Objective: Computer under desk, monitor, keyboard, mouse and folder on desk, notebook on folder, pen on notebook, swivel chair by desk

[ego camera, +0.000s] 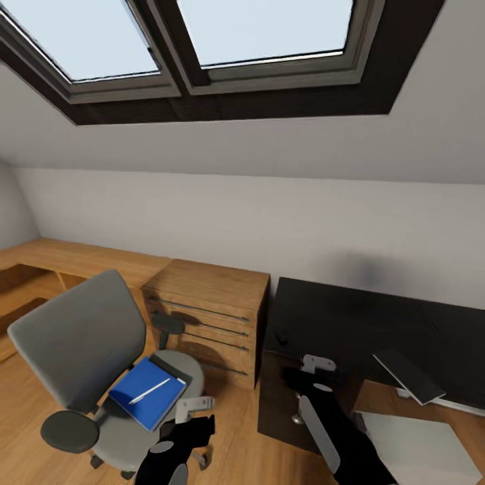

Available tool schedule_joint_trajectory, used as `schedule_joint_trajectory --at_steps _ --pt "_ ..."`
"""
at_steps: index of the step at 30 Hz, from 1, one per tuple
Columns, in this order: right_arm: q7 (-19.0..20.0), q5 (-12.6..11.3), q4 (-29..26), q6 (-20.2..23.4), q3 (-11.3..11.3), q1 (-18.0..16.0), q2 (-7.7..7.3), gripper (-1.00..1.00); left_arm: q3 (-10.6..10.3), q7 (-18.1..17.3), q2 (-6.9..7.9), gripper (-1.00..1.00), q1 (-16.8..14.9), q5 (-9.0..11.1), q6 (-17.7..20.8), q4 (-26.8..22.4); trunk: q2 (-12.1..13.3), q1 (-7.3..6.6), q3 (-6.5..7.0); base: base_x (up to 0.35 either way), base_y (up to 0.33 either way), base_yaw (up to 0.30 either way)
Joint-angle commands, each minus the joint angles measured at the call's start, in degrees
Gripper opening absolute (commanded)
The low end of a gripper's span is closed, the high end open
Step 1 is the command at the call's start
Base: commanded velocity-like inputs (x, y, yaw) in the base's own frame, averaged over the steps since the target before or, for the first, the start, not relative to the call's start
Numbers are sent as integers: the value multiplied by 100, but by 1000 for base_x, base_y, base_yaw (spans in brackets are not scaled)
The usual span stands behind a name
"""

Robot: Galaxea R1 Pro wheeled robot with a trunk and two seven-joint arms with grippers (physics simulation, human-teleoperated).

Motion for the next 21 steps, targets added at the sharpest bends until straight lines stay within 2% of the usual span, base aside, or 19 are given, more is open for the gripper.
schedule_joint_trajectory --at_steps 1,9,12,15,17,19,21 --pt "-51 -48 -6 2 40 -4 -5 100 -25 59 1 100 -7 59 9 -6 -8 2 -10 95 0 277" --pt "-29 -44 2 -16 97 -4 -25 100 -95 68 1 100 -6 58 -3 -118 -8 2 -10 290 0 277" --pt "-19 -44 -6 -16 97 -4 -100 100 -94 70 1 100 -6 55 -4 -121 -8 2 -10 321 0 255" --pt "19 -10 29 -52 131 -37 -161 100 -128 53 18 100 27 84 29 -154 -8 2 -10 214 0 83" --pt "83 54 94 -116 124 -101 -226 100 -189 58 -48 100 92 82 3 -218 -8 2 -10 0 0 0" --pt "147 123 158 -180 124 -166 -290 100 -189 58 -49 100 156 82 3 -283 -8 2 -10 0 0 0" --pt "80 189 155 -176 77 -105 -291 100 -129 56 -79 100 220 83 -1 -347 -8 2 -10 0 0 0"
